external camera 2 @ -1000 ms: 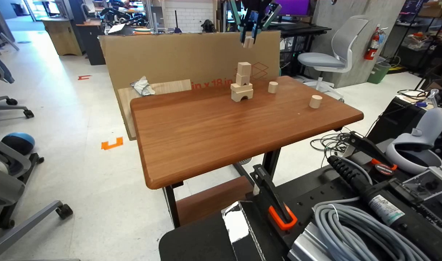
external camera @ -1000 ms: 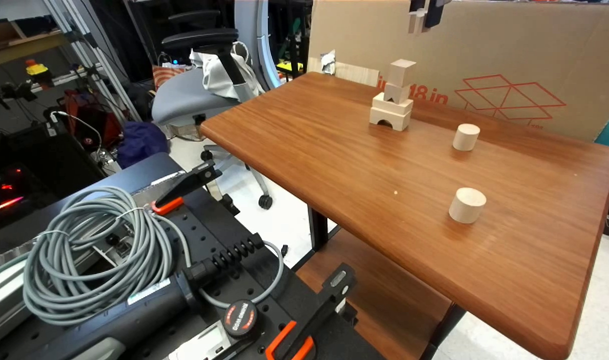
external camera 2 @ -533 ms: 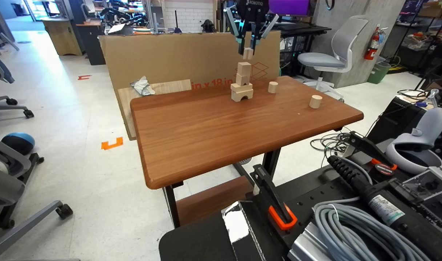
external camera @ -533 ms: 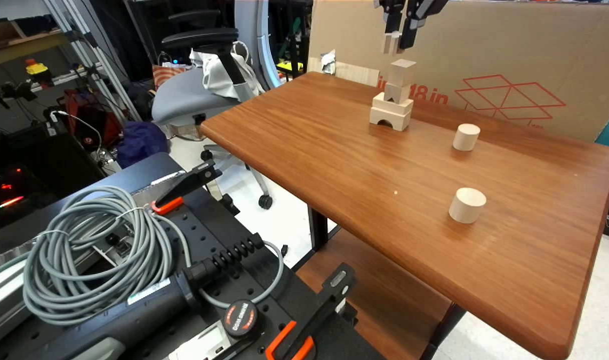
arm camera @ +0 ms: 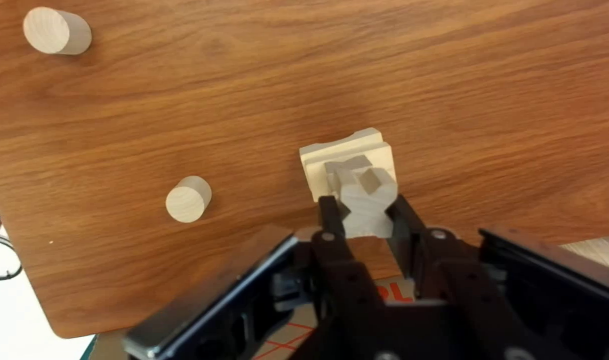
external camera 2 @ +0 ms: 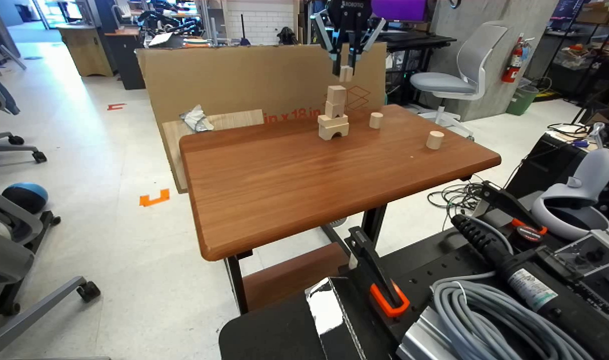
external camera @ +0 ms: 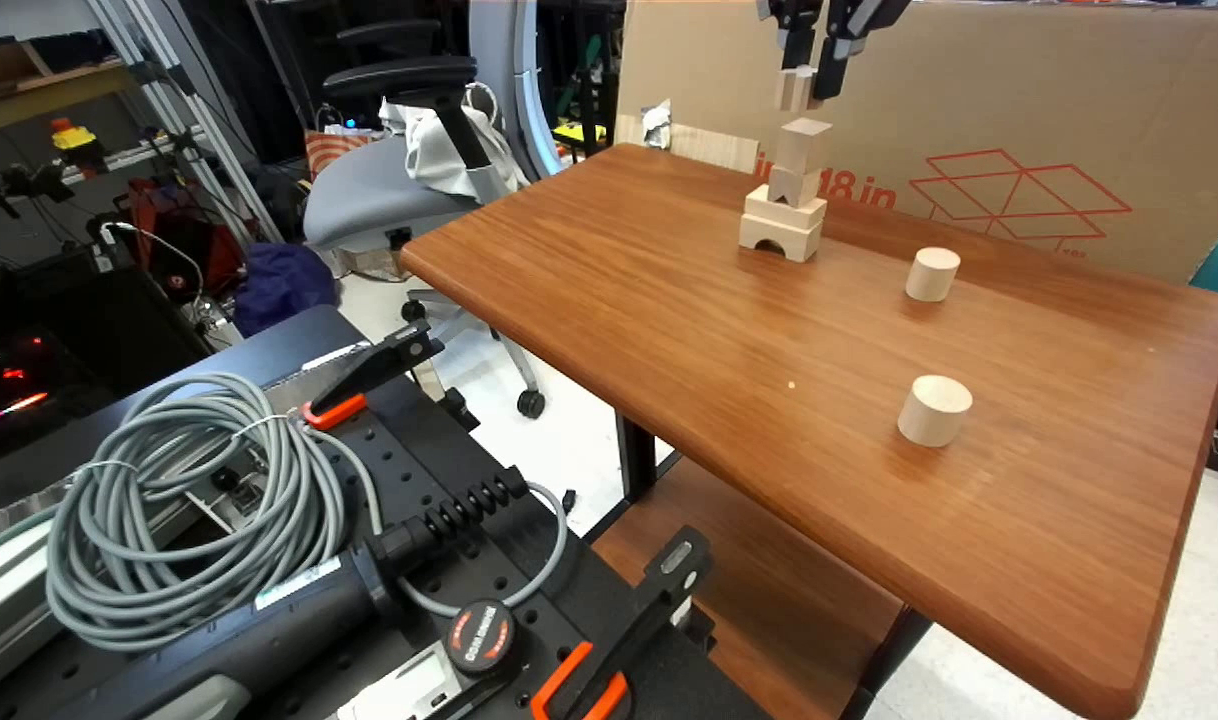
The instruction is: Put the flower shaped block on top of the cube
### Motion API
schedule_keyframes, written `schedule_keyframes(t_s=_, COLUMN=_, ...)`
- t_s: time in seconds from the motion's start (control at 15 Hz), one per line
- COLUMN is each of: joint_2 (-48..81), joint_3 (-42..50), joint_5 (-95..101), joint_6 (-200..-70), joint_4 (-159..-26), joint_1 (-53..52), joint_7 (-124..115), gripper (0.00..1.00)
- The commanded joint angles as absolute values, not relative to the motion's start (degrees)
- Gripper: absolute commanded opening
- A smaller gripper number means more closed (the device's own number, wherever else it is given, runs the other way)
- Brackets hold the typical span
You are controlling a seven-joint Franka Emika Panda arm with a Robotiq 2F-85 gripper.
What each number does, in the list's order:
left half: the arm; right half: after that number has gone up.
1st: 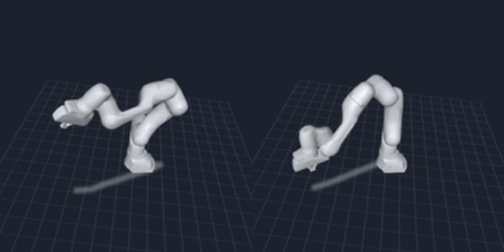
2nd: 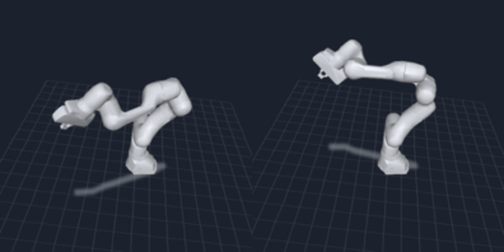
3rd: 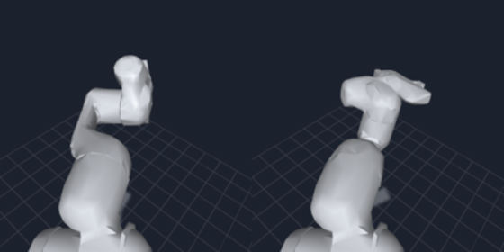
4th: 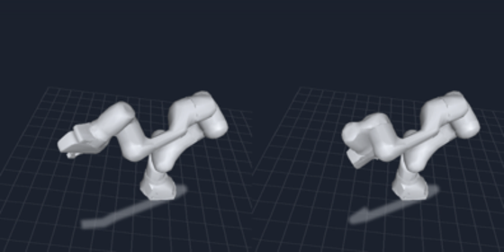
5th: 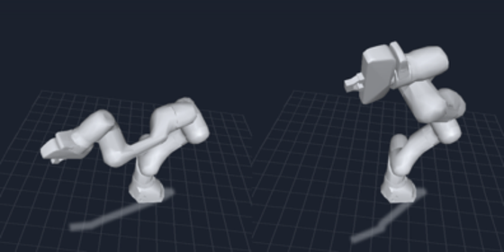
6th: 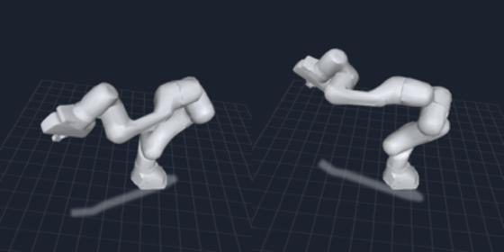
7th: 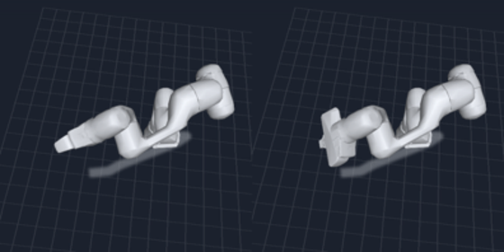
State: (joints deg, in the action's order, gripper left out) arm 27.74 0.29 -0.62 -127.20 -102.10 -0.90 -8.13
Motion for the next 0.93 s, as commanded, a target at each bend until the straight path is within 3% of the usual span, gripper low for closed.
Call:
schedule_keyframes(t_s=0.0, joint_2=29.94, joint_3=1.47, joint_5=2.42, joint_6=-125.28, joint_4=-98.45, joint_1=-1.90, joint_7=-8.22, gripper=0.07)
schedule_keyframes(t_s=0.87, joint_2=32.72, joint_3=0.38, joint_5=2.50, joint_6=-125.81, joint_4=-95.70, joint_1=-2.24, joint_7=-7.61, gripper=0.07)
